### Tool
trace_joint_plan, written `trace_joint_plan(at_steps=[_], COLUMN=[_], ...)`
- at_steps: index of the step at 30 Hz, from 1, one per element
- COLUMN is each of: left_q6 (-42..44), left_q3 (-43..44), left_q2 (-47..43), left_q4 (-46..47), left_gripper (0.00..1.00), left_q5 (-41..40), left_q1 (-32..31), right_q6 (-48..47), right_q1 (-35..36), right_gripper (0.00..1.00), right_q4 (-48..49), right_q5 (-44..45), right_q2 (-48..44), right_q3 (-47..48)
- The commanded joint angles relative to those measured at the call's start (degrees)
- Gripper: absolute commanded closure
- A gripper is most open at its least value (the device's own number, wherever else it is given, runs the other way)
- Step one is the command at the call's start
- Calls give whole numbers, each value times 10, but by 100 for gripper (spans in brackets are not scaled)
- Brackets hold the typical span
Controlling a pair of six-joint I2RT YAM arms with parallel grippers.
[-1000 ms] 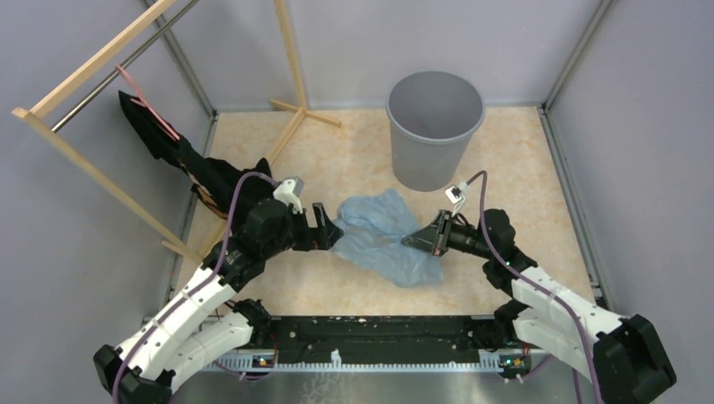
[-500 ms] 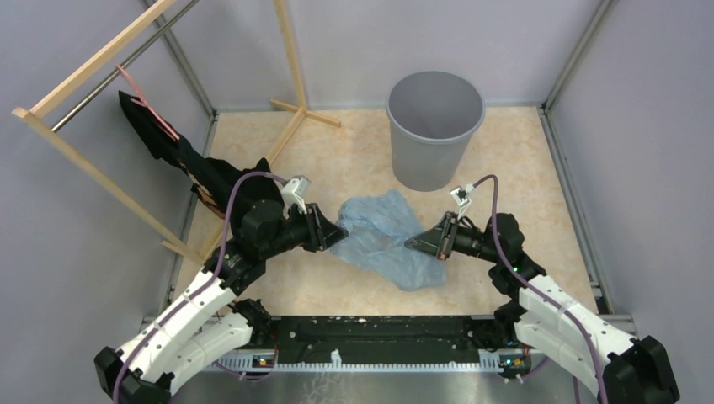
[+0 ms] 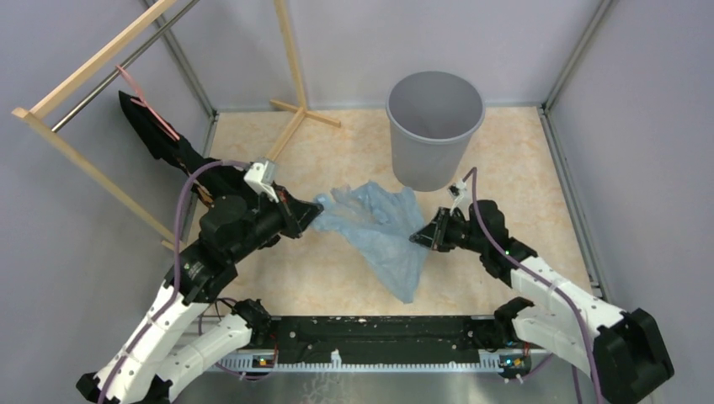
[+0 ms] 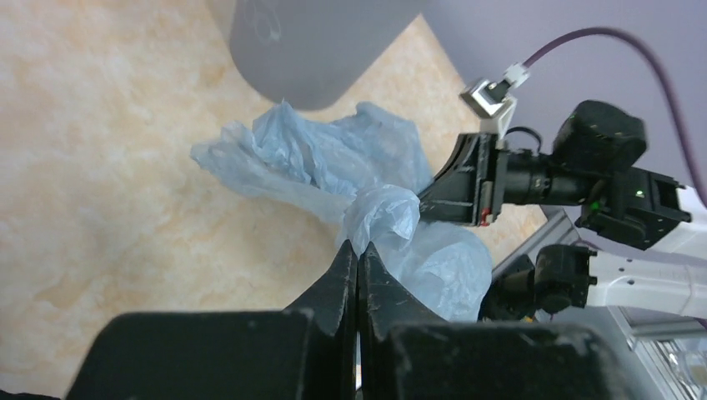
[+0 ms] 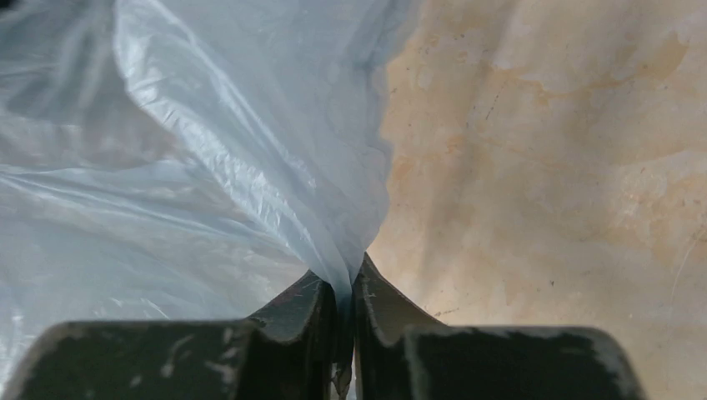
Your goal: Put the trash bags into the trash bin
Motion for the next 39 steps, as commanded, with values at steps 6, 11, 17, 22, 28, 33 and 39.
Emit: trace_joint_plan(at_steps=[6,11,17,22,28,33,39], left_q6=[111,149,230,288,305,305,296], left_q3=[124,122,79,95,89,96,84], left_q2=[-6,3,44,98,108,122,160], left_q4=[-25,-14,16,0,55,120,176], left_gripper=[100,100,100,100,100,100,100], left_q5=[-91,-21,150,227,300,416,478], left_q1=[0,0,0,0,0,0,-1], right_q6=[-85,-99,-112,-114,-116,-78,-24], right_q1=[17,24,24,24,25,53,102], right_gripper=[60,36,13,8,6,7,9], right_q4=[-27,-70,-93,-98,-88,1,58], right_q5=[-26,19,34,25,18,9,92], right_q2=[112,49,-30,-70,-71,-38,-21], right_q3=[111,96,83,76,80,68,50])
